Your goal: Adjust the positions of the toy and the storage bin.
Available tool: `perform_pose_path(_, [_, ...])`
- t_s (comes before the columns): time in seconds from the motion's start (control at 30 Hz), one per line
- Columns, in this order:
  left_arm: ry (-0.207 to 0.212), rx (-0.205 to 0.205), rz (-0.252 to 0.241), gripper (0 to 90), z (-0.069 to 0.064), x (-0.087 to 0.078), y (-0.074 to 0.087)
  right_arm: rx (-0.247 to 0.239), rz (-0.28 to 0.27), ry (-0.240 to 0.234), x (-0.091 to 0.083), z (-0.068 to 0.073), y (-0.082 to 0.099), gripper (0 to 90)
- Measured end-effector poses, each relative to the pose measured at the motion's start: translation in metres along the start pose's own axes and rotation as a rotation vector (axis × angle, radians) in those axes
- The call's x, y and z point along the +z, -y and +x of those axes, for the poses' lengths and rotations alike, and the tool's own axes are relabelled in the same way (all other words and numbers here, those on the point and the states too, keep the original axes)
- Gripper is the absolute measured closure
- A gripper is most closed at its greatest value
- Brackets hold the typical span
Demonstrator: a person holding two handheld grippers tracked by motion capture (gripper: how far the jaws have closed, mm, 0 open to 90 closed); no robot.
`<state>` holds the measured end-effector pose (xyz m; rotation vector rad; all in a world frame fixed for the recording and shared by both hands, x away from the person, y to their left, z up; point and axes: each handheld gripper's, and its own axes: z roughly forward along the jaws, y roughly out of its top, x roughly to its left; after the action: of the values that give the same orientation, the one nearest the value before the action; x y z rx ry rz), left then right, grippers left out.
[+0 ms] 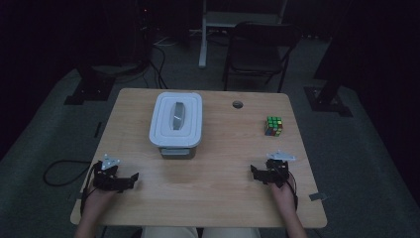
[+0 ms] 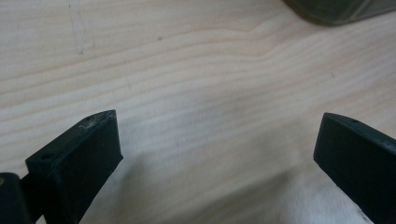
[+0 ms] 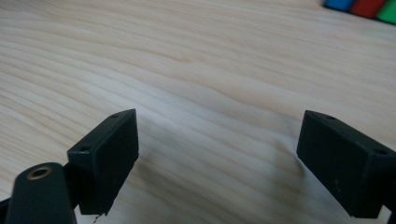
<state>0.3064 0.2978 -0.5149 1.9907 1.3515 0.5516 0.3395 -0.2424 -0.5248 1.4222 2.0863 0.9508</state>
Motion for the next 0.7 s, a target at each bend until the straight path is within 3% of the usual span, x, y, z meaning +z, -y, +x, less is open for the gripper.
perform_pose_path(0.17, [0.019,-0.006,-0.006,1.5,-0.001,0.005,-0.005,-0.023,-0.007,-0.026,0.006,0.009,-0.011,12.6])
perform_pose_path(0.23, [0.041,0.034,-0.025,1.5,-0.005,0.011,-0.012,-0.012,-0.017,-0.045,0.012,0.013,-0.019,12.7])
perform_pose_path(0.37, [0.053,0.039,-0.042,1.5,-0.008,0.015,-0.020,-0.027,-0.015,-0.067,0.021,0.022,-0.029,12.7])
perform_pose_path(0.63, [0.040,0.065,-0.027,1.5,-0.008,0.032,-0.038,-0.053,-0.019,-0.105,0.043,0.042,-0.051,12.8])
perform_pose_path(0.7, [0.034,0.076,-0.043,1.5,-0.006,0.036,-0.043,-0.056,-0.019,-0.108,0.048,0.046,-0.056,12.8])
